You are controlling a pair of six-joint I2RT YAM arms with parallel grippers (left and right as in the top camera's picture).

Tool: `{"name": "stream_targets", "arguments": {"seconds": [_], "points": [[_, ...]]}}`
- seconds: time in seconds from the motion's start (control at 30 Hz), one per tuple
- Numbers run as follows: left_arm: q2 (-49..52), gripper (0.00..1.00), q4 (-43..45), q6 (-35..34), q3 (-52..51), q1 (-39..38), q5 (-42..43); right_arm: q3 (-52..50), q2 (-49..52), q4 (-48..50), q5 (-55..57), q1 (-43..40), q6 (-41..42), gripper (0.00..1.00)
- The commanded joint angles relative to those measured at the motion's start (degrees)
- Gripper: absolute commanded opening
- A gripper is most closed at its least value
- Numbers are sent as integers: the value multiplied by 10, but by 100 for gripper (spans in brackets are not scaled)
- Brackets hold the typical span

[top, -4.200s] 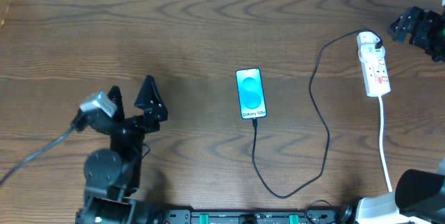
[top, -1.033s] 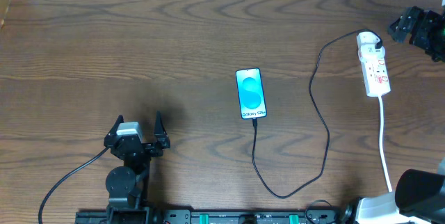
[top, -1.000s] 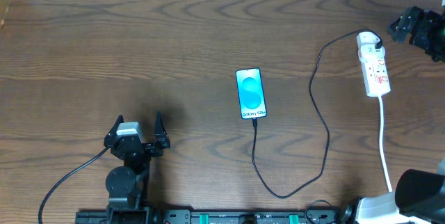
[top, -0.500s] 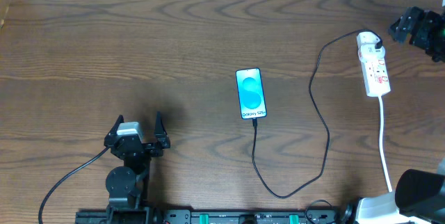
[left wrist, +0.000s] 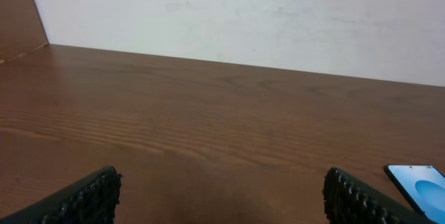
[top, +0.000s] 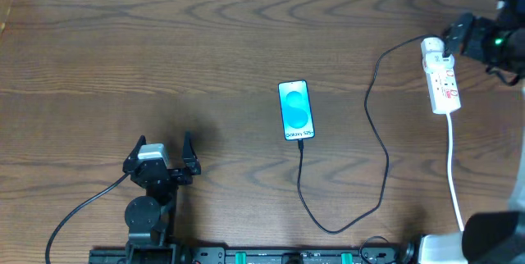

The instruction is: Plug charger to phone and switch on socket

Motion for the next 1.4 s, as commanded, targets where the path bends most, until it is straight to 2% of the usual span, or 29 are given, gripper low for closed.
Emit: {"name": "stream_targets", "arguments": {"seconds": [0.0,0.07,0.37,0.83,1.1,1.2,1.37], "points": [[-3,93,-19,4,-13,3,-1,-92,-60,70,5,24,0,99],[-3,93,-19,4,-13,3,-1,-186,-102,158,13,41,0,99],[-3,93,-19,4,-13,3,-1,-467,-233,422,13,53,1,99],[-3,93,-19,4,-13,3,-1,-834,-470,732,31,74,0,99],[-3,93,-19,4,-13,3,-1,-963,-603,766,87,108,1,99],[-3,93,-19,4,-13,3,-1,-964,-651,699,113,120,1,99],[-3,93,-19,4,-13,3,-1,-964,-721,647,152,136,0,99]]}}
